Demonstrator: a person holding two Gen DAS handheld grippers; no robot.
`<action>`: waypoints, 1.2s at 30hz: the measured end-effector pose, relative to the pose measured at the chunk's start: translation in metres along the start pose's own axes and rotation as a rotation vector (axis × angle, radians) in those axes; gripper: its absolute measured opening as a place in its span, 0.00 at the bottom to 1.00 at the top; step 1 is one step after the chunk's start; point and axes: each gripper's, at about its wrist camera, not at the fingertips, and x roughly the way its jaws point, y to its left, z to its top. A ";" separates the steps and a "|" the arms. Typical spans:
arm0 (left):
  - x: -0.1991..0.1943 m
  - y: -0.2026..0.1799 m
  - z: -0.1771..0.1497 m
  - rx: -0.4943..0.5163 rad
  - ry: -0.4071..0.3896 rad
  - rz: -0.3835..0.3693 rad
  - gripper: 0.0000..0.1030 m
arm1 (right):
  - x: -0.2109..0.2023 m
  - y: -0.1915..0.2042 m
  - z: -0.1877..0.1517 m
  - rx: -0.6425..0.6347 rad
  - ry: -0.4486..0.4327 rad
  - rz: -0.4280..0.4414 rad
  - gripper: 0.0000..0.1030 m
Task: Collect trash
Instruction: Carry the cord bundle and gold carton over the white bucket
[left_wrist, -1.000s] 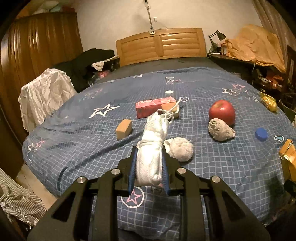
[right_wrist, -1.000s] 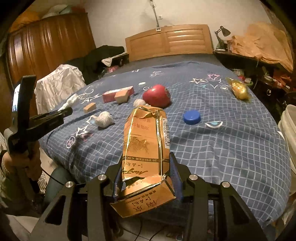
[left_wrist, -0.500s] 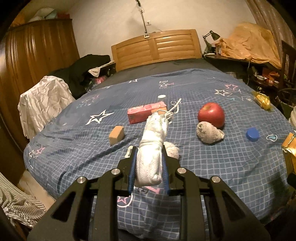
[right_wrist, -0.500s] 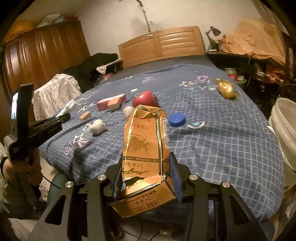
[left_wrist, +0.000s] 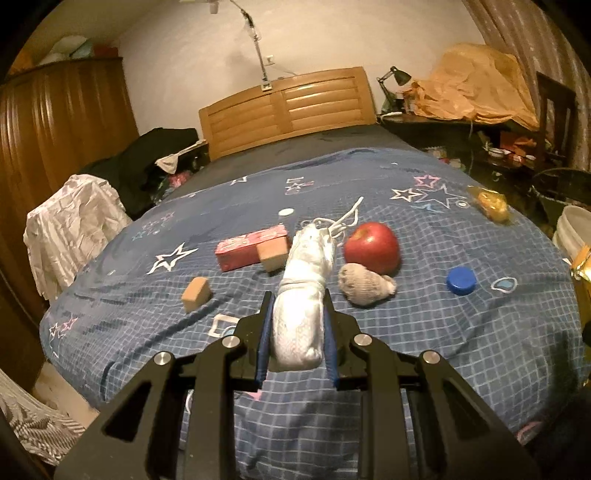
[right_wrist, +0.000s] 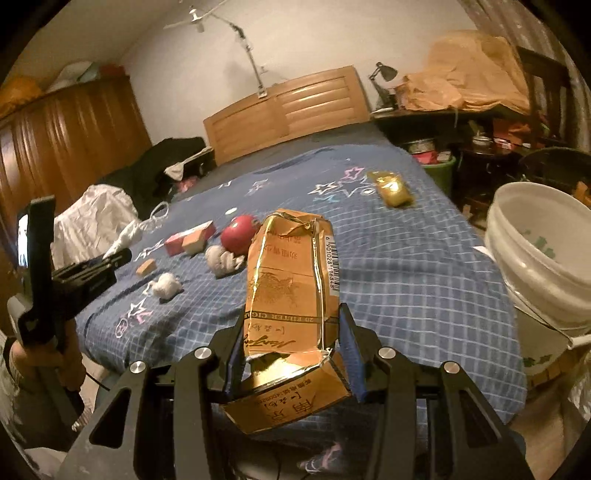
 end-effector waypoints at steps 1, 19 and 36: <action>0.000 -0.004 0.000 0.006 0.001 -0.005 0.22 | -0.003 -0.004 0.001 0.004 -0.007 -0.005 0.45; -0.019 -0.127 0.060 0.099 -0.057 -0.264 0.22 | -0.085 -0.097 0.048 0.080 -0.194 -0.258 0.45; 0.002 -0.323 0.100 0.279 0.016 -0.564 0.22 | -0.129 -0.251 0.094 0.120 -0.164 -0.549 0.46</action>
